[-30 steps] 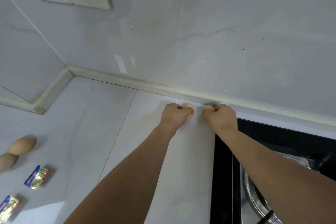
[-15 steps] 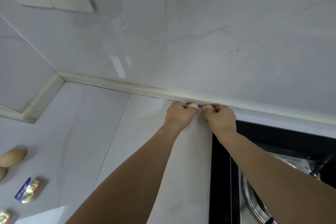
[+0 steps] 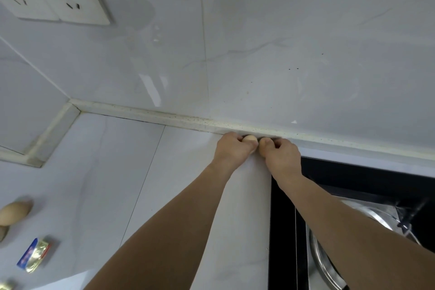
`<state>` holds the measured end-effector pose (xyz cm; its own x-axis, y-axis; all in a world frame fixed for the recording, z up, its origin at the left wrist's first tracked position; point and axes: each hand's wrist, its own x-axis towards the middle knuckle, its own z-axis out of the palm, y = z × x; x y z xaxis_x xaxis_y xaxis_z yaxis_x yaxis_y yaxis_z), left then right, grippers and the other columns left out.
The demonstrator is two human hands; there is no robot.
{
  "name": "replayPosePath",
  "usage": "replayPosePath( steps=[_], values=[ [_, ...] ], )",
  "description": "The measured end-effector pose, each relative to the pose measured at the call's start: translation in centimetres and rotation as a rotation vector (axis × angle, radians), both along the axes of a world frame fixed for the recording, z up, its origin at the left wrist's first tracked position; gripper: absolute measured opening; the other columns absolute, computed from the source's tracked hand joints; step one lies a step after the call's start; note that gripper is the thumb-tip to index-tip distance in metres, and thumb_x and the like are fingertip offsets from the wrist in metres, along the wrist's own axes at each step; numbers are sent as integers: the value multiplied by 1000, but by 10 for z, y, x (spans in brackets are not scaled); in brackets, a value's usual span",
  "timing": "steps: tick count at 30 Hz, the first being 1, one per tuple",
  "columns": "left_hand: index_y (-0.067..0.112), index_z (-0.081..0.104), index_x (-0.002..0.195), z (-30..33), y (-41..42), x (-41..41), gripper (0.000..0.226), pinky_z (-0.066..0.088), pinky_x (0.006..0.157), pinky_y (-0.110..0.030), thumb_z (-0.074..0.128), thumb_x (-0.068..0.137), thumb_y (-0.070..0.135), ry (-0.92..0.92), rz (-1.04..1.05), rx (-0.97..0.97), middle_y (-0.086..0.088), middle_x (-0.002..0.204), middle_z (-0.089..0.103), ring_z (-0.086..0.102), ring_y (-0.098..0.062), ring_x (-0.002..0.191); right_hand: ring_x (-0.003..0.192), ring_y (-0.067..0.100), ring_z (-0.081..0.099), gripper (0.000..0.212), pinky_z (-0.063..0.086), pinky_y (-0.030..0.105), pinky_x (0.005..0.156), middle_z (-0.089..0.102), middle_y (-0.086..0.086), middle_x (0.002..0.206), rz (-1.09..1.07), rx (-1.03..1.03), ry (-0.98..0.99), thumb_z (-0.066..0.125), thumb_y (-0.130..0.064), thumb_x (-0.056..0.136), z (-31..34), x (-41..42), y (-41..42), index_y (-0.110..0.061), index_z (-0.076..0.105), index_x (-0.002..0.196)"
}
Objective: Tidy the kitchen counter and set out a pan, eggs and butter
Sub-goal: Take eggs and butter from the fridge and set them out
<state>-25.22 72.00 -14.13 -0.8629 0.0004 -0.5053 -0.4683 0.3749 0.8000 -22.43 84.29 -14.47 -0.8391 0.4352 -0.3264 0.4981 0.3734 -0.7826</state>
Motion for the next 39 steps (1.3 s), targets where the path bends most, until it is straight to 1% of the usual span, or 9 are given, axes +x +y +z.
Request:
replayPosePath(
  steps=[5, 9, 12, 16, 20, 24, 28, 32, 39],
  values=[
    [12, 62, 90, 0, 0, 1, 24, 44, 61, -23, 68, 80, 32, 8, -15, 4, 3, 81, 61, 56, -11, 71, 70, 18, 57, 26, 44, 27, 55, 67, 10, 88, 10, -6, -2, 53, -29, 88, 5, -1, -1, -8, 66, 83],
    [14, 60, 85, 1, 1, 1, 19, 42, 59, -22, 66, 81, 31, -3, -24, 1, 5, 78, 58, 54, -11, 68, 68, 17, 55, 25, 45, 28, 60, 67, 11, 88, 27, 11, -10, 52, -27, 90, 7, 1, 0, -7, 64, 84],
    [15, 57, 78, 4, 0, 3, 18, 40, 59, -21, 65, 82, 30, -15, -25, 18, 5, 73, 55, 51, -11, 65, 70, 15, 55, 25, 43, 26, 58, 65, 9, 94, 33, 25, -22, 49, -28, 92, 8, 3, 1, -8, 63, 95],
    [14, 61, 101, 10, -10, 7, 30, 43, 73, -25, 65, 84, 38, -14, -25, 16, 2, 99, 63, 59, -15, 90, 91, 27, 54, 36, 43, 33, 76, 54, 16, 118, -12, 94, -13, 43, -28, 98, 18, 9, 1, -2, 53, 121],
    [9, 60, 119, 27, -29, 11, 47, 46, 87, -33, 63, 86, 43, 31, -29, -79, -11, 118, 63, 59, -27, 109, 104, 30, 48, 43, 36, 30, 83, 39, 15, 134, 34, 114, 46, 44, -26, 98, 38, 23, -7, -2, 41, 135],
    [12, 55, 130, 53, -61, 23, 49, 43, 96, -29, 60, 91, 42, 92, -1, -155, -6, 130, 57, 54, -24, 117, 105, 26, 49, 45, 38, 31, 88, 32, 8, 141, 191, 167, 113, 44, -23, 96, 61, 37, -27, -9, 38, 139],
    [17, 51, 134, 75, -101, 46, 46, 39, 88, -24, 54, 95, 41, 130, 15, -218, -3, 130, 54, 54, -21, 114, 120, 27, 48, 47, 40, 37, 101, 35, 8, 141, 335, 279, 206, 48, -20, 95, 76, 50, -60, -10, 40, 139],
    [18, 49, 137, 93, -152, 76, 46, 44, 87, -26, 52, 96, 38, 160, 56, -286, -2, 132, 53, 56, -21, 109, 129, 24, 41, 49, 34, 33, 108, 37, 7, 142, 484, 299, 238, 51, -18, 94, 90, 63, -108, -10, 39, 141],
    [21, 52, 133, 108, -271, 133, 41, 43, 69, -23, 53, 95, 36, 184, 201, -400, 2, 130, 53, 55, -17, 103, 114, 27, 52, 48, 42, 42, 101, 36, 4, 142, 765, 263, 191, 49, -24, 96, 92, 80, -218, -15, 39, 142]
  ],
)
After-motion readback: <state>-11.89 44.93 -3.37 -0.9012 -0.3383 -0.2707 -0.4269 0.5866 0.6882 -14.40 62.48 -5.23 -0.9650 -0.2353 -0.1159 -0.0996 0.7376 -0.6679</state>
